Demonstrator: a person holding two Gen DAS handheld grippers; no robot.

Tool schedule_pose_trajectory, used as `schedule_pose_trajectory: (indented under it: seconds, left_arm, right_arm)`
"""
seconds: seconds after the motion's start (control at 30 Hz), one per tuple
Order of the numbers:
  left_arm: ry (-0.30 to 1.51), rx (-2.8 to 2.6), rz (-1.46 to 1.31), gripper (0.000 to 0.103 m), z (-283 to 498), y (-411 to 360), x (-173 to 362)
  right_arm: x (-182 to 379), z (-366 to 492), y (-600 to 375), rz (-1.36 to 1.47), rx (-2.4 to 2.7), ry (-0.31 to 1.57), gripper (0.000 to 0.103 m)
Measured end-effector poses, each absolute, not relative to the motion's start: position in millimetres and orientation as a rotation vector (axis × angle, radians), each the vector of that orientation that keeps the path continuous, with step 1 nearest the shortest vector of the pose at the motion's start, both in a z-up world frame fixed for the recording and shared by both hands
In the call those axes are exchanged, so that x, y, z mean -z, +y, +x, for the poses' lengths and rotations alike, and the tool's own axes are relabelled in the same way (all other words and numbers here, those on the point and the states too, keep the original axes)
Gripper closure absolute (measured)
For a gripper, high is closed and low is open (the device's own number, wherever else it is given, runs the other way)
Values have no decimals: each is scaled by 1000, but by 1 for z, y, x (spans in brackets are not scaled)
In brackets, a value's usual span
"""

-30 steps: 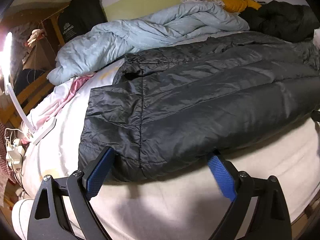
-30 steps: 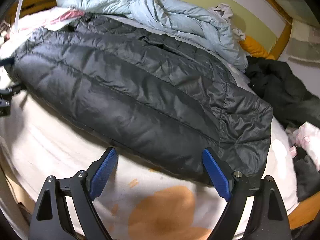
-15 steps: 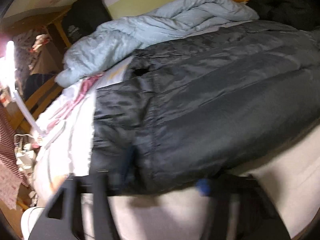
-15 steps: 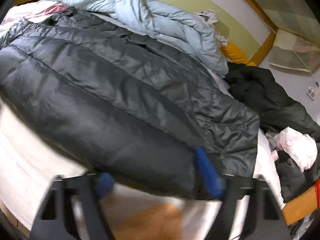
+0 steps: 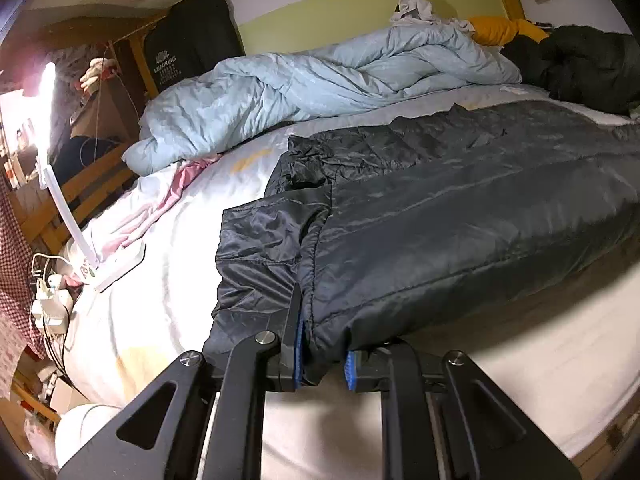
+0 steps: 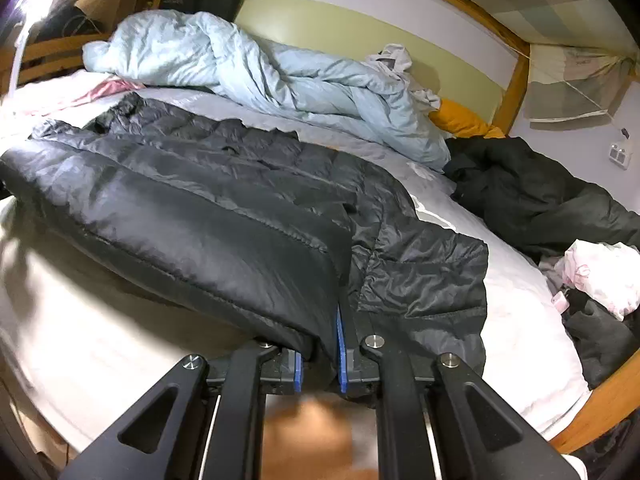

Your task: Fold large clothes

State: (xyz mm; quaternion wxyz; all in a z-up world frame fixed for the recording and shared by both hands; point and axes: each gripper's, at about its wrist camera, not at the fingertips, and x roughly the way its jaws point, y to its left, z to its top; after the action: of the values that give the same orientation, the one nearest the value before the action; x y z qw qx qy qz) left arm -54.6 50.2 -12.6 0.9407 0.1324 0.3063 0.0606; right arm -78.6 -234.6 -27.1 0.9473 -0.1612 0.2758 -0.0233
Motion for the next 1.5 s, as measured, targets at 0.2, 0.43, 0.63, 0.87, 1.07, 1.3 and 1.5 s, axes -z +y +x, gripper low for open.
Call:
schedule_pose_trajectory:
  seconds: [0.2, 0.43, 0.63, 0.87, 1.07, 1.3, 1.5]
  left_arm:
    - [637, -118, 274, 65, -53, 53, -15]
    - [546, -165, 310, 49, -23, 62, -36]
    - [562, -138, 299, 49, 31, 67, -49]
    - [589, -125, 246, 49, 106, 73, -60]
    - [567, -126, 280, 49, 142, 70, -55]
    - [471, -112, 186, 30, 141, 88, -58]
    - [375, -91, 130, 18, 120, 106, -71]
  right_arm:
    - [7, -90, -236, -363, 7, 552, 87]
    - [-40, -73, -262, -373, 98, 435, 38]
    - [-64, -37, -267, -454, 129, 381, 38]
    - [-82, 45, -262, -438, 172, 394, 38]
    - [-80, 108, -274, -356, 167, 445, 38]
    - [-86, 110, -303, -220, 120, 389, 37]
    - [-105, 61, -328, -105, 74, 291, 20]
